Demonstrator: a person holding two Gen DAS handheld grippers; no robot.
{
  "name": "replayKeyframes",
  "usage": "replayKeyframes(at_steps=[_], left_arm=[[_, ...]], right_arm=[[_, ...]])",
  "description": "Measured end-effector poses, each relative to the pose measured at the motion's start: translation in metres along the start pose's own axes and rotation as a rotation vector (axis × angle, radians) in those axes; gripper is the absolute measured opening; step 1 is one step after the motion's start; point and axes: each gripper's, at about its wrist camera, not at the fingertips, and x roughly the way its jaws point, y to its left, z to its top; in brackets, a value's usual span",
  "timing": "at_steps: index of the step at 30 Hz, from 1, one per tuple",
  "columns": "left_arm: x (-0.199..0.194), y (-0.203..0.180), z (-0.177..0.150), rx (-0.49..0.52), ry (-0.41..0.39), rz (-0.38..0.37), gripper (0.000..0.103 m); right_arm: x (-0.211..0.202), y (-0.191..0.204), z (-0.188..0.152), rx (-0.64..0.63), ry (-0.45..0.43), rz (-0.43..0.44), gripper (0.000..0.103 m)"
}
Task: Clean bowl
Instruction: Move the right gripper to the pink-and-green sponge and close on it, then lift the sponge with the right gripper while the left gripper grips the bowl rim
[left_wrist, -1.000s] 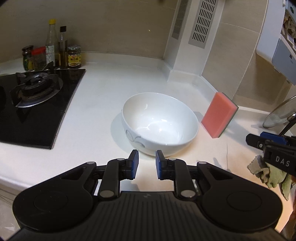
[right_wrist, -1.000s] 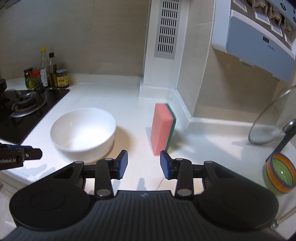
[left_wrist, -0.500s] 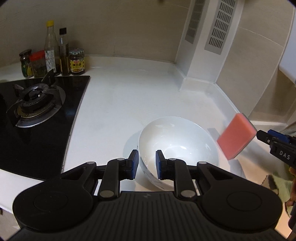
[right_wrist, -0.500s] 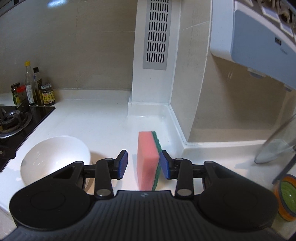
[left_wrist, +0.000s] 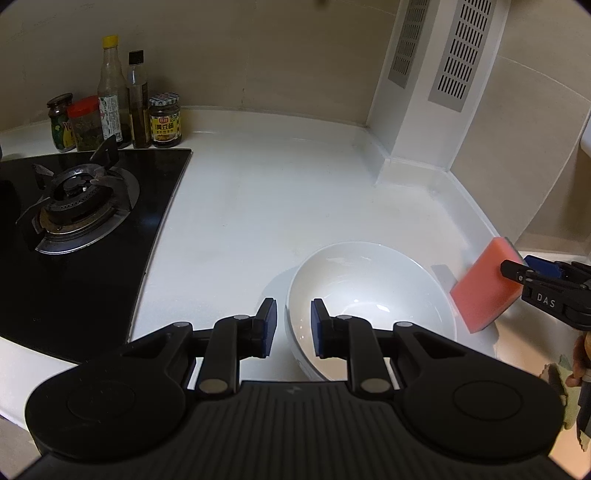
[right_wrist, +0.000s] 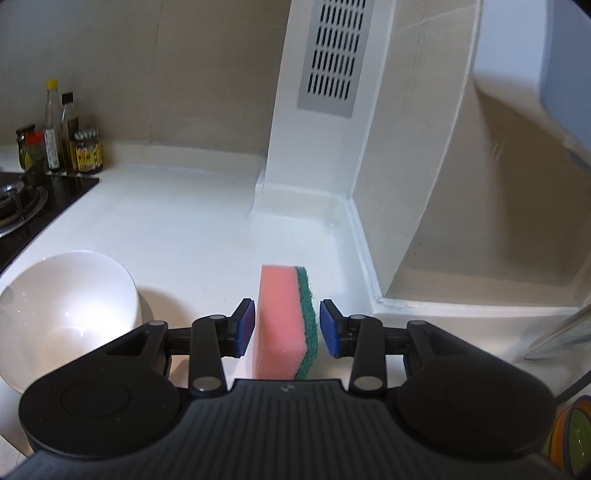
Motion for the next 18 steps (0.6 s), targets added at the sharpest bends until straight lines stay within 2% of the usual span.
replayKeyframes(at_steps=[9, 15, 18], left_arm=[[0.008, 0.004, 0.004, -0.004, 0.036, -0.013, 0.023], [0.014, 0.007, 0.014, 0.005, 0.056, -0.050, 0.023], [0.023, 0.008, 0.019, 0.005, 0.087, -0.076, 0.023]], right_arm=[[0.010, 0.003, 0.001, -0.035, 0.028, -0.027, 0.029], [-0.030, 0.004, 0.020, -0.053, -0.158, 0.021, 0.028], [-0.056, 0.014, 0.037, -0.096, -0.240, 0.166, 0.028]])
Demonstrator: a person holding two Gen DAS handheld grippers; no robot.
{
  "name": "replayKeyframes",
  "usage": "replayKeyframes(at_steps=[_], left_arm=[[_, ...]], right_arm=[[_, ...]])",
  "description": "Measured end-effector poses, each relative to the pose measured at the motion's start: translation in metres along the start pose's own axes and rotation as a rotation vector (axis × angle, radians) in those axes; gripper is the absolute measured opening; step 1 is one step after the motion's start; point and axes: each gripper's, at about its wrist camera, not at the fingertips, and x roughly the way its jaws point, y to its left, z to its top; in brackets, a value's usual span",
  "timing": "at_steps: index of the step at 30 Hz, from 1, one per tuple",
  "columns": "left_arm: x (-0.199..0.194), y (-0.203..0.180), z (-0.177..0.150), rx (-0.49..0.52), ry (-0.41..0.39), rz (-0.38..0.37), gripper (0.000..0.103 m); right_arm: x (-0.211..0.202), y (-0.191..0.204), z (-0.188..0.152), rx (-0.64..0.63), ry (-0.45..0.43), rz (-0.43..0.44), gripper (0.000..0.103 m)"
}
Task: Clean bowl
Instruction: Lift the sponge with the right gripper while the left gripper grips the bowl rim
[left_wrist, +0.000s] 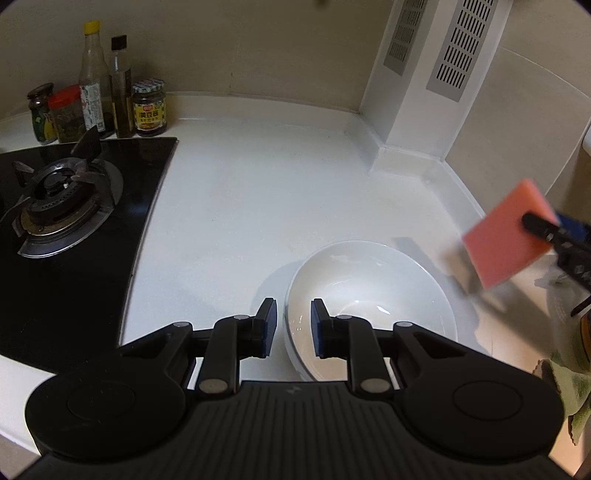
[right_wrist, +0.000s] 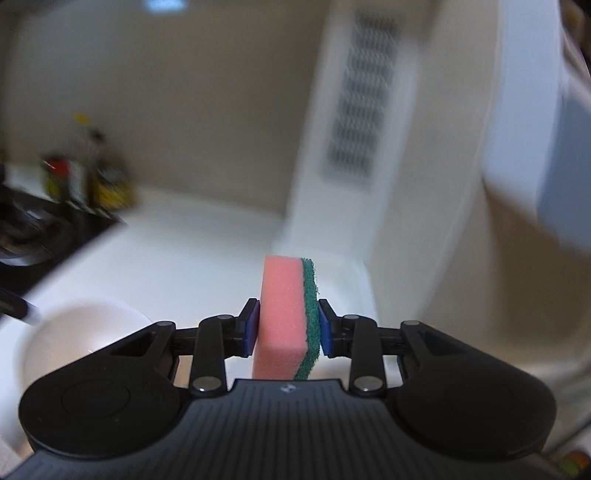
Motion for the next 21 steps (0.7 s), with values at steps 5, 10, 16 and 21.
replayKeyframes(at_steps=[5, 10, 16, 21], left_arm=[[0.014, -0.001, 0.007, 0.037, 0.050, -0.033, 0.023], [0.026, 0.001, 0.010, 0.099, 0.086, 0.001, 0.021], [0.035, 0.006, 0.006, 0.151, 0.120, -0.034, 0.019], [0.040, 0.011, 0.006, 0.134, 0.128, -0.068, 0.019]], right_arm=[[-0.002, 0.036, 0.011, -0.110, 0.011, 0.247, 0.028], [0.025, 0.059, 0.001, -0.165, 0.116, 0.326, 0.028], [0.045, 0.088, -0.015, -0.337, 0.137, 0.275, 0.028], [0.048, 0.101, -0.023, -0.406, 0.094, 0.321, 0.028]])
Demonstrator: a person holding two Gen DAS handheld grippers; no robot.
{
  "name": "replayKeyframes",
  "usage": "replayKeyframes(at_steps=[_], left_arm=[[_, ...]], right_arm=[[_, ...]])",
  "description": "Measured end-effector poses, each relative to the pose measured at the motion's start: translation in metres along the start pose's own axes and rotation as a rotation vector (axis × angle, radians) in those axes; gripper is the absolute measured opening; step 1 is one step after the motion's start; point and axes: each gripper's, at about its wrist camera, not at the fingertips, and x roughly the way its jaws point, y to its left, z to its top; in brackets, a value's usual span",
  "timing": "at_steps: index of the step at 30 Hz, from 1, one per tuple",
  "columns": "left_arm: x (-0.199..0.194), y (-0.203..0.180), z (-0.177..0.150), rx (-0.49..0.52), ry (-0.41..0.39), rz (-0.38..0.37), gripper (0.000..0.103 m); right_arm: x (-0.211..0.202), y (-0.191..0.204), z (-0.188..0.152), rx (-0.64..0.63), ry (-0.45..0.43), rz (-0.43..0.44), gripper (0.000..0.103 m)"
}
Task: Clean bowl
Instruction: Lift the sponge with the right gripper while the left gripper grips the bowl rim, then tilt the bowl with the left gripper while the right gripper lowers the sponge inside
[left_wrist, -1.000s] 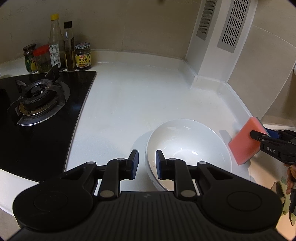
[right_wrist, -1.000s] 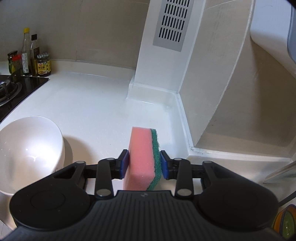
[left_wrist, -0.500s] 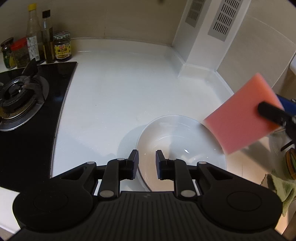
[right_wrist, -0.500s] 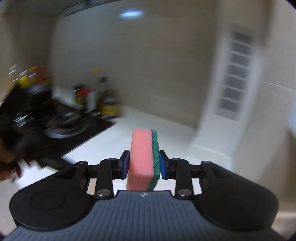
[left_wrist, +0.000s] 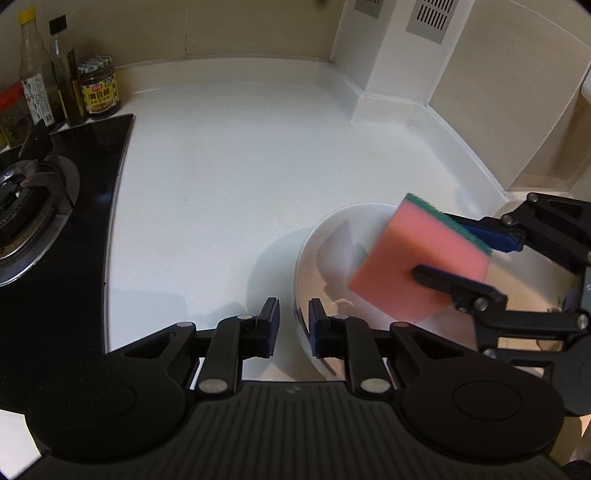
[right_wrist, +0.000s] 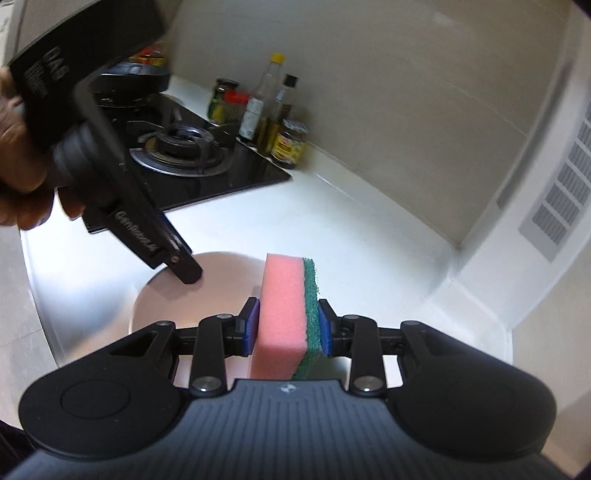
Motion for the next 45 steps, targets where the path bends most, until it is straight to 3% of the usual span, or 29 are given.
replayKeyframes(at_steps=[6, 11, 14, 18, 22, 26, 32, 37, 43, 45], left_arm=[[0.004, 0.006, 0.000, 0.001, 0.006, -0.043, 0.019], [0.004, 0.008, 0.000, 0.001, 0.001, -0.055, 0.020], [0.004, 0.008, 0.000, 0.008, 0.003, -0.056, 0.020], [0.005, 0.010, 0.001, 0.008, 0.004, -0.060, 0.021], [0.006, 0.010, 0.002, 0.014, 0.004, -0.065, 0.021], [0.006, 0.012, 0.003, 0.027, 0.004, -0.079, 0.024], [0.007, 0.010, 0.005, 0.061, 0.006, -0.090, 0.024], [0.009, 0.008, 0.009, 0.080, 0.017, -0.089, 0.024], [0.010, 0.006, 0.008, 0.056, 0.019, -0.084, 0.024], [0.009, 0.007, 0.007, 0.034, 0.018, -0.080, 0.024]], right_arm=[[-0.007, 0.005, -0.001, 0.002, -0.036, 0.122, 0.027], [-0.022, -0.002, 0.000, 0.012, -0.002, 0.228, 0.027], [-0.029, -0.001, 0.001, -0.062, 0.038, 0.217, 0.026], [-0.025, 0.003, 0.002, -0.152, 0.051, 0.104, 0.026], [-0.012, 0.007, 0.001, -0.122, 0.005, 0.047, 0.026], [-0.010, 0.005, 0.003, -0.015, -0.037, 0.167, 0.026], [-0.019, -0.010, -0.002, 0.061, -0.027, 0.310, 0.026], [-0.043, -0.006, -0.009, -0.103, -0.027, 0.367, 0.026], [-0.057, 0.027, -0.013, -0.360, -0.075, 0.322, 0.027], [-0.050, 0.031, -0.011, -0.379, -0.067, 0.311, 0.026]])
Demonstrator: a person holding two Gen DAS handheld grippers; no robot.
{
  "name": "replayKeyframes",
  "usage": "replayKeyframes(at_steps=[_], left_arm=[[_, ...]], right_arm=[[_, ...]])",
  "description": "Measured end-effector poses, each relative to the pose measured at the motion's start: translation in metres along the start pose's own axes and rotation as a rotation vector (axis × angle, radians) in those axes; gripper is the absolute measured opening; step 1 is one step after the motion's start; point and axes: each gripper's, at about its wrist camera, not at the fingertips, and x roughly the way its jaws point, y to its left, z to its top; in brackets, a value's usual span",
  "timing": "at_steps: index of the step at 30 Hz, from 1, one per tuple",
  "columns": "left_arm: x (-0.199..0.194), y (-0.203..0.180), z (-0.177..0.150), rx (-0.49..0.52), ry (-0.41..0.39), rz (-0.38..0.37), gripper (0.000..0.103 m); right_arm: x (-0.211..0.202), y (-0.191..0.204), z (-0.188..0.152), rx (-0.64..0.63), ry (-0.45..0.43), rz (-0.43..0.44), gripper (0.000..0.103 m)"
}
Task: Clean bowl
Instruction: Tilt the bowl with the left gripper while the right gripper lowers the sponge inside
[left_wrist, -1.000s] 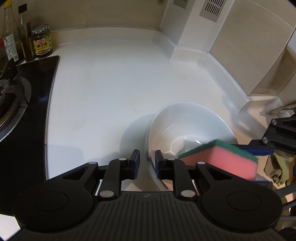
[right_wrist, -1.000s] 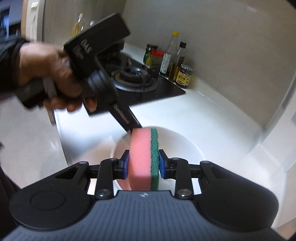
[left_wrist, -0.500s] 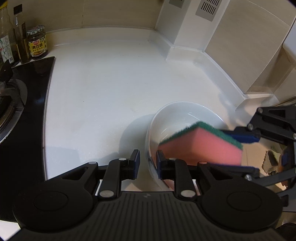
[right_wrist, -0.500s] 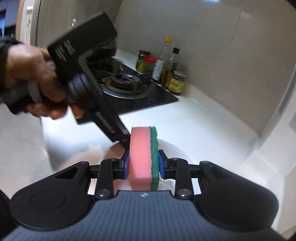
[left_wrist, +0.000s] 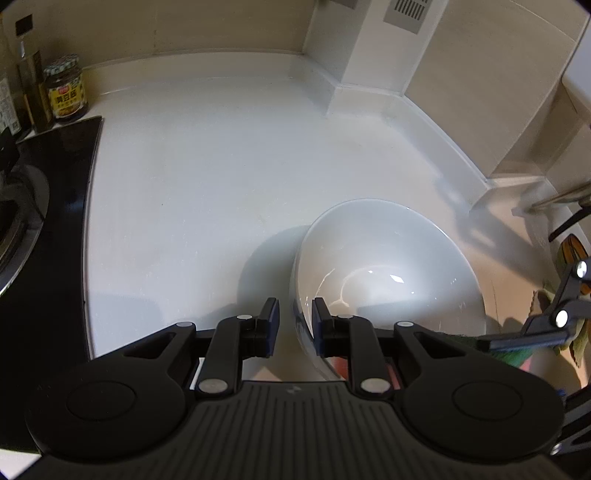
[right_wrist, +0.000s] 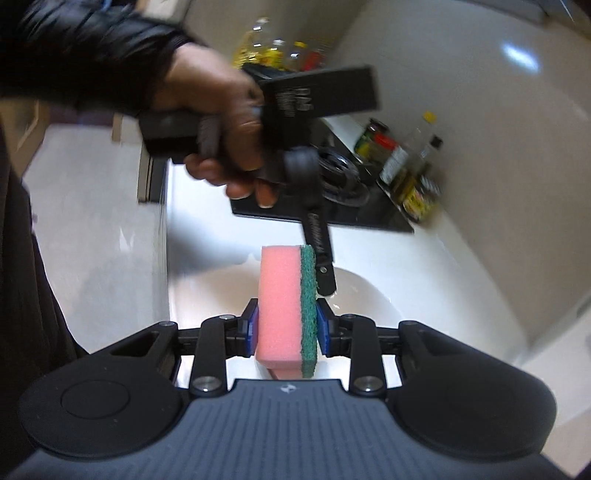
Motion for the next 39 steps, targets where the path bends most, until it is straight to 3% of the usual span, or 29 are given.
replayKeyframes(at_steps=[9, 14, 17, 20, 26, 31, 35, 39], left_arm=[[-0.007, -0.002, -0.013, -0.096, -0.007, 0.021, 0.024], [0.000, -0.006, -0.007, -0.019, 0.006, 0.040, 0.019], [0.007, -0.007, 0.002, 0.021, 0.009, 0.039, 0.011], [0.013, -0.003, 0.012, 0.021, 0.008, 0.027, 0.010], [0.009, -0.005, 0.012, -0.035, 0.032, 0.048, 0.012], [-0.008, -0.012, -0.010, -0.109, 0.030, 0.072, 0.015], [-0.009, -0.024, -0.010, -0.035, 0.051, 0.127, 0.014], [-0.002, -0.027, 0.004, 0.036, 0.076, 0.133, 0.009]], right_arm=[[0.014, 0.015, 0.009, -0.110, 0.047, -0.026, 0.027], [0.013, 0.022, 0.010, -0.193, 0.075, -0.023, 0.027], [0.008, 0.021, 0.006, -0.211, 0.086, -0.010, 0.027], [0.004, 0.020, 0.002, -0.219, 0.093, -0.007, 0.027], [0.008, 0.024, 0.003, -0.209, 0.092, -0.027, 0.027], [0.006, 0.025, 0.001, -0.199, 0.080, -0.032, 0.027], [0.006, 0.027, -0.001, -0.212, 0.075, -0.022, 0.027], [0.008, 0.024, 0.000, -0.238, 0.074, -0.008, 0.027]])
